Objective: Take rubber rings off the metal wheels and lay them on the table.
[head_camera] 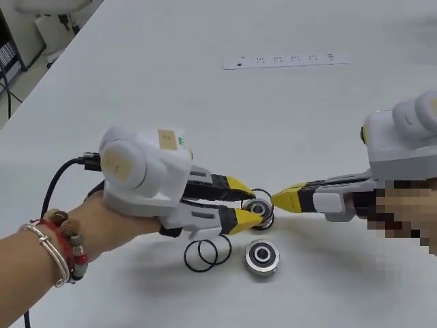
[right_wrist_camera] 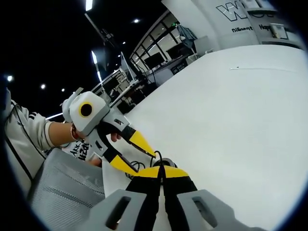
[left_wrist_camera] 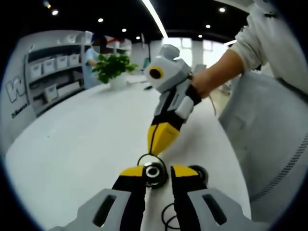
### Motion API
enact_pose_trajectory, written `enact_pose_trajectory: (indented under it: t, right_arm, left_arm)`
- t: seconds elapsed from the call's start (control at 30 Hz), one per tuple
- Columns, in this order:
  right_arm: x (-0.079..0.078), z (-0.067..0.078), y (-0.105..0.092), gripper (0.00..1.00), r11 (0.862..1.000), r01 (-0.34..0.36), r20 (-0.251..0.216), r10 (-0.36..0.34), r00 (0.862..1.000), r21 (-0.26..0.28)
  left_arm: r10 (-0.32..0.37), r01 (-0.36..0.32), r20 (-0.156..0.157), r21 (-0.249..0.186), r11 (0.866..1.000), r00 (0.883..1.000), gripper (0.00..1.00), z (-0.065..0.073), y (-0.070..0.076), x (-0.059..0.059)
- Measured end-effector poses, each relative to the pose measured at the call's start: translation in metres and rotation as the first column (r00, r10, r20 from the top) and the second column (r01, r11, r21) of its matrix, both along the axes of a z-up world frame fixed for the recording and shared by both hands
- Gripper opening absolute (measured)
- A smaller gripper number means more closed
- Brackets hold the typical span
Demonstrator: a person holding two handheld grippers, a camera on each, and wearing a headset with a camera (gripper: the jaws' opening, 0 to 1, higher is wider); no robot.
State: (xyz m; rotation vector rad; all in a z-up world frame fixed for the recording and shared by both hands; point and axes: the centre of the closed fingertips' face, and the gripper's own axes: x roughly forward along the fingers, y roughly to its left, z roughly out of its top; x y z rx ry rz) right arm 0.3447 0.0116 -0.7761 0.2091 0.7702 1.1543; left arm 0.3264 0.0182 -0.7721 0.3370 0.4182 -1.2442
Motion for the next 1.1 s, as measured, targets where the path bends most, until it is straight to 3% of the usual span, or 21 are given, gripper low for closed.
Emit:
enact_pose_trajectory:
  t: [0.23,0.4,0.73,0.97,1.1]
  right_arm:
    - [-0.003,0.005,-0.004,0.0,1.0,0.004,0.008,-0.004,1.0,-0.005]
    - [-0.004,0.012,-0.007,0.0,1.0,0.004,0.018,-0.004,1.0,-0.006]
    - [-0.011,0.023,-0.006,0.0,1.0,-0.003,0.035,0.003,0.999,-0.005]
    - [-0.016,0.031,-0.002,0.0,1.0,-0.012,0.043,0.012,0.999,0.003]
    - [-0.02,0.032,0.001,0.0,1.0,-0.018,0.041,0.018,0.999,-0.001]
  left_arm:
    - [0.025,-0.025,-0.003,-0.029,0.999,1.0,0.39,0.016,0.005,-0.006]
    - [0.04,-0.04,0.012,-0.041,0.998,0.999,0.42,0.028,0.012,-0.009]
    - [0.09,-0.086,0.046,-0.065,0.994,0.995,0.62,0.049,0.03,-0.016]
    - [0.142,-0.138,0.078,-0.05,0.989,0.987,0.79,0.055,0.047,-0.019]
    - [0.161,-0.156,0.091,-0.06,0.986,0.983,0.79,0.062,0.057,-0.022]
